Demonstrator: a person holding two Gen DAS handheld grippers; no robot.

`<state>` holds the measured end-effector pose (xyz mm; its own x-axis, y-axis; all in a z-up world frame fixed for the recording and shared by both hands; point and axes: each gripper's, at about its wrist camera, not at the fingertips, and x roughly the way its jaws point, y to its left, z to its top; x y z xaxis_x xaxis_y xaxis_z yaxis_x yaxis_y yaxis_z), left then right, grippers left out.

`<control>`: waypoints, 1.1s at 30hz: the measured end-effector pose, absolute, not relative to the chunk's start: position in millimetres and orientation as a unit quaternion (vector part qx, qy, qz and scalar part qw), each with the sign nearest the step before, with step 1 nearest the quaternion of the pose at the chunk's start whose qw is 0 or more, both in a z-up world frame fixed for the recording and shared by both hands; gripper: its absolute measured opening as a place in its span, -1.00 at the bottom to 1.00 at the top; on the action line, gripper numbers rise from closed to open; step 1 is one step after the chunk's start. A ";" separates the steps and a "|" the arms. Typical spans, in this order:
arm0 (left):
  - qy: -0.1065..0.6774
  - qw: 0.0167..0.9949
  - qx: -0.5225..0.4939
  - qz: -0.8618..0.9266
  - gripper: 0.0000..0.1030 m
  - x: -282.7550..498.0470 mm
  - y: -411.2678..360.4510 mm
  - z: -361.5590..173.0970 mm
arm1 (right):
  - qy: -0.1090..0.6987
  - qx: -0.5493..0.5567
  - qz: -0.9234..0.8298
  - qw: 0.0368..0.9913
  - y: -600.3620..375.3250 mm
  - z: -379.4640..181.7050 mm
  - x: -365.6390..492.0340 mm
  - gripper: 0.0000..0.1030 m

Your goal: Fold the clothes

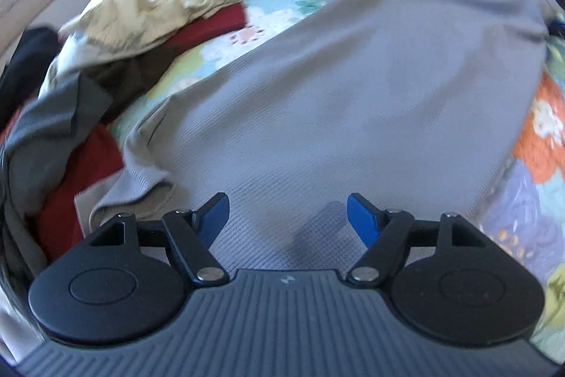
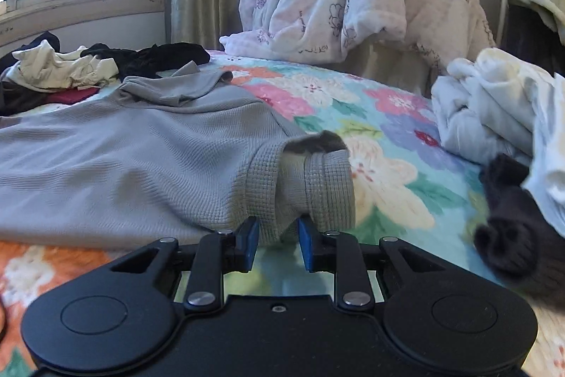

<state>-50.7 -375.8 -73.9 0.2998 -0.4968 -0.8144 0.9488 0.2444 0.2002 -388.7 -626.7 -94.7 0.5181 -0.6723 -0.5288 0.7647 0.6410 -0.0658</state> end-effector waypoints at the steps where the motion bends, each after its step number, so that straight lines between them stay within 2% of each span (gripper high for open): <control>1: 0.319 0.718 0.366 -0.499 0.41 -52.0 -377.3 -77.1 | 0.255 0.097 -0.411 0.870 -631.1 -94.9 -389.5 -0.70; 2: 0.322 0.714 0.376 -0.495 0.42 -53.3 -379.0 -80.9 | 0.248 0.107 -0.410 0.871 -635.0 -93.4 -392.1 -0.95; 3: 0.324 0.711 0.387 -0.489 0.44 -54.0 -380.1 -85.2 | 0.239 0.114 -0.413 0.871 -636.8 -90.5 -396.7 -1.00; 8: 0.335 0.709 0.386 -0.487 0.44 -51.0 -380.0 -91.4 | 0.225 0.142 -0.440 0.858 -649.0 -77.9 -422.4 -1.00; 14: 0.298 0.694 0.393 -0.524 0.44 -70.3 -378.3 -80.8 | 0.219 0.155 -0.469 0.841 -659.8 -68.6 -443.0 -1.00; 16: 0.296 0.681 0.386 -0.547 0.44 -77.8 -377.3 -75.7 | 0.182 0.229 -0.450 0.844 -657.6 -63.4 -458.8 -0.77; 17: 0.297 0.675 0.388 -0.553 0.44 -81.8 -377.2 -75.2 | 0.164 0.269 -0.439 0.841 -653.4 -64.8 -464.9 -0.73; 19: 0.301 0.662 0.403 -0.555 0.44 -88.4 -376.7 -79.0 | 0.142 0.351 -0.412 0.829 -646.6 -76.5 -470.0 -0.04; 20: 0.305 0.658 0.413 -0.551 0.44 -91.5 -376.0 -82.0 | 0.136 0.386 -0.398 0.821 -644.1 -84.4 -469.2 0.06; 26: 0.295 0.625 0.465 -0.552 0.45 -103.5 -359.4 -89.7 | 0.071 0.533 -0.341 0.771 -649.8 -126.1 -460.8 0.14; 29: 0.297 0.619 0.487 -0.539 0.50 -102.3 -344.9 -99.0 | 0.070 0.536 -0.342 0.769 -657.3 -133.0 -445.1 0.21; 31: 0.295 0.629 0.483 -0.532 0.62 -99.9 -339.5 -104.4 | 0.064 0.527 -0.346 0.773 -659.0 -134.5 -434.3 0.35; 33: 0.281 0.636 0.489 -0.526 1.00 -97.6 -340.3 -106.1 | 0.054 0.518 -0.353 0.777 -659.5 -135.7 -425.6 0.43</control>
<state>-97.6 -340.3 -106.1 0.2881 -0.3951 -0.8723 0.9447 -0.0317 0.3263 -425.6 -659.5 -135.7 0.7455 -0.4918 -0.4499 0.6045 0.2147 0.7671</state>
